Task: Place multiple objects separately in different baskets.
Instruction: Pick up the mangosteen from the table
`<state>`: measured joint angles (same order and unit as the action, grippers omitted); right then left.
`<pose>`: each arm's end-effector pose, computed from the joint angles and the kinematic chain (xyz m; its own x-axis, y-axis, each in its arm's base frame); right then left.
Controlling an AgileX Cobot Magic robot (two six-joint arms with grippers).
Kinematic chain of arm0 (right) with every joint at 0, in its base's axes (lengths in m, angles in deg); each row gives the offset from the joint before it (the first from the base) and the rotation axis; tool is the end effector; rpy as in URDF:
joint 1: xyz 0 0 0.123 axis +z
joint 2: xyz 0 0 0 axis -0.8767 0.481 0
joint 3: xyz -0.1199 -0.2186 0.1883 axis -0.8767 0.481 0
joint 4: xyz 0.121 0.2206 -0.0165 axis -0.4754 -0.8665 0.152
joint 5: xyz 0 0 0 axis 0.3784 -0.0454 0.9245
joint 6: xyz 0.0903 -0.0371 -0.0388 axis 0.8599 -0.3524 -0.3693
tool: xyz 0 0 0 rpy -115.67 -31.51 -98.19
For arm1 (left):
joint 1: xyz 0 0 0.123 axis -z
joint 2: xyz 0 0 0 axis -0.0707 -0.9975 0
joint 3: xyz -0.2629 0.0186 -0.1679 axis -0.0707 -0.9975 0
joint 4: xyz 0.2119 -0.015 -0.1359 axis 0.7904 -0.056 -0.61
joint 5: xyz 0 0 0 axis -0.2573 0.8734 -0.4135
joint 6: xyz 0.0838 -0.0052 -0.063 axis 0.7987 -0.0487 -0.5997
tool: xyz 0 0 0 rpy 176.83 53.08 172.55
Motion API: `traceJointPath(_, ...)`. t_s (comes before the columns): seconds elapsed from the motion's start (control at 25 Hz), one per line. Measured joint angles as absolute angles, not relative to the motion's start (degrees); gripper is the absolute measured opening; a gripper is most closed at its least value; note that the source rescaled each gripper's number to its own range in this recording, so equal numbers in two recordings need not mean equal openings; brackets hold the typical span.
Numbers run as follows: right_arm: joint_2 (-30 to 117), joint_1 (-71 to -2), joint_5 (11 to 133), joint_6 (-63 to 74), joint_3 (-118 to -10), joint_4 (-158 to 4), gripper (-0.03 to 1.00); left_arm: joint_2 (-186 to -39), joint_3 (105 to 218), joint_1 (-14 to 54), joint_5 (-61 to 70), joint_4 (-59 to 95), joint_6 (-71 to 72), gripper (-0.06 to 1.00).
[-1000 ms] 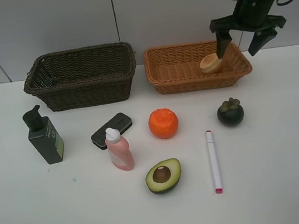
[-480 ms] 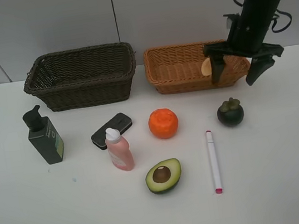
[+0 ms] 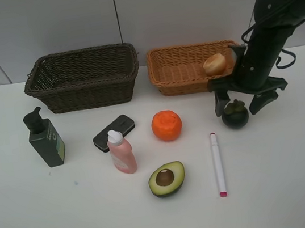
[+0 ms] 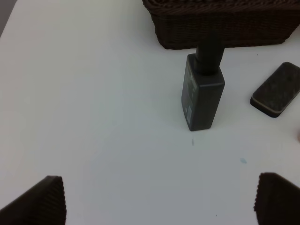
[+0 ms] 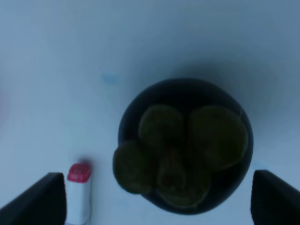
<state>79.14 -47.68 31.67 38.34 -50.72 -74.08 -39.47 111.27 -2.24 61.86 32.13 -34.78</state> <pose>0.3467 0.0905 0.1645 -0.9987 -0.0087 -0.0500 -0.0125 0.9970 0.0764 -0.0210 0.0017 0.2729 -0.4508 -0.0025 -0.8926 0.0149 0.9998 -0.0104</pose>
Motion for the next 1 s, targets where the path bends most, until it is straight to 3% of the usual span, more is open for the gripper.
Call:
traceJointPath(0.8,86.01,-47.68,36.34,38.34,-50.20,-73.86,0.98,-39.47,111.27,-2.24,61.86,32.13,-34.78,1.00)
traceJointPath(0.88,86.01,-47.68,36.38,38.34,-50.20,-73.86,0.88,-39.47,111.27,-2.24,61.86,32.13,-34.78,1.00)
traceJointPath(0.92,86.08,-47.68,36.38,38.34,-50.20,-73.86,0.75,-39.47,111.27,-2.24,61.86,32.13,-34.78,1.00)
traceJointPath(1.0,86.08,-47.68,36.40,38.37,-50.20,-73.86,0.74,-39.47,111.27,-2.24,61.86,32.13,-34.78,1.00)
